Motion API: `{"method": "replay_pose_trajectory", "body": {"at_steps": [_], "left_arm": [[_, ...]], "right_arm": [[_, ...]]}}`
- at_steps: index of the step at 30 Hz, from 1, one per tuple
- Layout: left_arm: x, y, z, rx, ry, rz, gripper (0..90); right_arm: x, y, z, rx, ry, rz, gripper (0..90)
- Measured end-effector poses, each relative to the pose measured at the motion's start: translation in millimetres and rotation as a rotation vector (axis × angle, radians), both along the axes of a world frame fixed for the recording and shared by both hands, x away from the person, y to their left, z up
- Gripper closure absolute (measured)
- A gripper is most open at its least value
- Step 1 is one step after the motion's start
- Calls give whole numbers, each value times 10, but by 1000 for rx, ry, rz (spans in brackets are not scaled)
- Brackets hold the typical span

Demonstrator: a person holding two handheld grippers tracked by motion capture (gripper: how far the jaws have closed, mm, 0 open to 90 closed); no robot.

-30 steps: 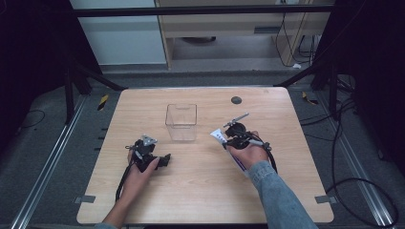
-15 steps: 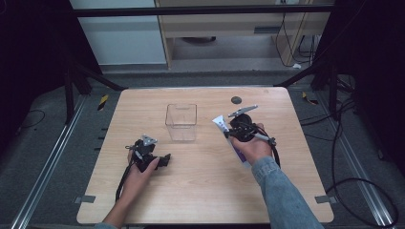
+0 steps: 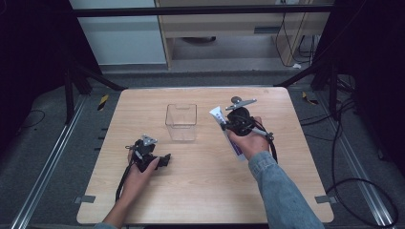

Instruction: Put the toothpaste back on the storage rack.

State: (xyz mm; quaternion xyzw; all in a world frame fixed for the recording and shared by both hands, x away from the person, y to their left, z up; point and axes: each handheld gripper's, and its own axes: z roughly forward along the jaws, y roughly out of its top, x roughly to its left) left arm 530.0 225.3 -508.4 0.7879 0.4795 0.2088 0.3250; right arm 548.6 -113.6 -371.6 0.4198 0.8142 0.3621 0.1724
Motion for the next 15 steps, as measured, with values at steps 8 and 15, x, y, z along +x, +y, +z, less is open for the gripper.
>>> {"method": "replay_pose_trajectory", "body": {"at_steps": [8, 15], "left_arm": [[2, 0, 0, 1, 0, -1, 0], [0, 0, 0, 0, 0, -2, 0]], "right_arm": [[26, 61, 167, 58, -44, -13, 794], [29, 81, 262, 96, -87, -26, 794]]}}
